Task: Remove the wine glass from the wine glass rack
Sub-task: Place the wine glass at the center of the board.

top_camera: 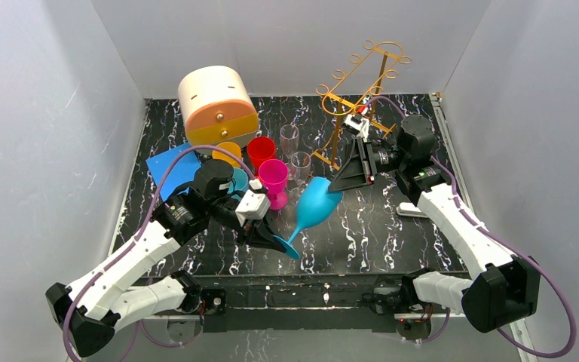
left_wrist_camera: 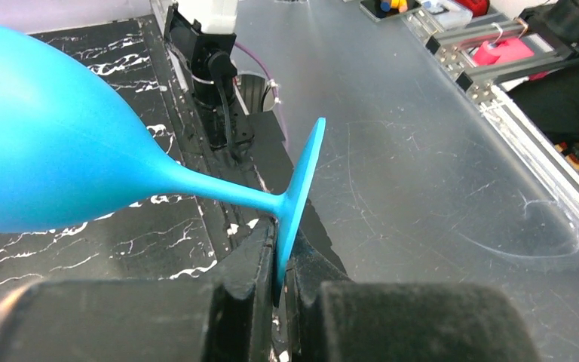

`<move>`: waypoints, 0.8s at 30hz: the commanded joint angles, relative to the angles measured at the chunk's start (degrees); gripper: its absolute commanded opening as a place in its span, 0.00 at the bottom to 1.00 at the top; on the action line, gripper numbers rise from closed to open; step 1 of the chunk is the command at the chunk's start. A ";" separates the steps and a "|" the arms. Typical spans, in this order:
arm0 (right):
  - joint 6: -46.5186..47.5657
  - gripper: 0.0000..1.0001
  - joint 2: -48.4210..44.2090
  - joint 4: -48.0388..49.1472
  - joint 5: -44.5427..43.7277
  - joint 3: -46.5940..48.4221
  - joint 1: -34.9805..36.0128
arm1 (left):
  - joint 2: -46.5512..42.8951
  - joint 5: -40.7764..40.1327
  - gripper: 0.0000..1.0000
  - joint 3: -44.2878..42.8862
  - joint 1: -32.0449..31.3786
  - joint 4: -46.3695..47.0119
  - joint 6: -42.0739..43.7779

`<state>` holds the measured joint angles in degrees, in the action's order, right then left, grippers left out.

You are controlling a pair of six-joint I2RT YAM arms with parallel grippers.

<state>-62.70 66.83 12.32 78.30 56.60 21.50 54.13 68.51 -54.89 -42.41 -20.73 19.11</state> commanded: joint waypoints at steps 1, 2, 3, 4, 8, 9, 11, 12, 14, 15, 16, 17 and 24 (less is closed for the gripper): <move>-1.02 0.39 -1.43 2.70 4.92 2.38 1.35 | 1.07 -6.27 0.00 -0.37 0.31 -6.21 4.63; -1.02 0.37 -1.44 2.52 5.03 2.42 1.37 | 1.21 -6.59 0.00 -0.50 0.29 -7.30 5.33; -0.91 0.34 -1.51 2.39 5.15 2.52 1.42 | 1.17 -7.12 0.00 -0.51 0.26 -8.07 5.64; -0.79 0.31 -1.51 2.29 5.18 2.55 1.44 | 1.16 -7.84 0.00 -0.30 0.26 -8.38 5.73; -0.67 0.21 -1.54 2.11 4.98 2.71 1.76 | 1.15 -9.54 0.00 -0.03 0.29 -9.33 5.76; -0.47 0.20 -1.59 2.03 4.94 2.58 1.98 | 1.23 -9.66 0.00 -0.04 0.31 -9.42 5.88; -0.22 0.21 -1.76 1.59 4.90 2.42 2.41 | 1.39 -10.07 0.00 -0.24 0.29 -9.46 5.85; 0.11 0.25 -1.94 1.14 4.77 2.31 2.75 | 1.56 -10.49 0.00 -0.36 0.31 -9.45 5.73; 1.24 0.41 -2.23 0.08 4.55 2.16 3.58 | 2.07 -10.47 0.00 -0.58 0.30 -9.46 5.60; 1.66 0.45 -2.43 -0.34 4.25 2.10 3.81 | 2.24 -10.38 0.00 -0.67 0.28 -9.42 5.73; 1.93 0.46 -2.55 -0.64 4.03 1.99 3.96 | 2.48 -10.22 0.00 -0.84 0.27 -9.43 5.76; 2.04 0.45 -2.66 -0.70 3.77 1.76 4.15 | 2.69 -10.17 0.00 -1.03 0.30 -9.44 5.75; 2.75 0.21 -3.19 -1.36 3.08 1.49 5.04 | 2.97 -10.66 0.00 -1.94 0.27 -9.47 5.63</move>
<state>-59.83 66.70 10.31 78.30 56.58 24.40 55.68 64.99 -55.57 -42.89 -28.21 27.09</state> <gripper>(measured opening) 0.250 0.026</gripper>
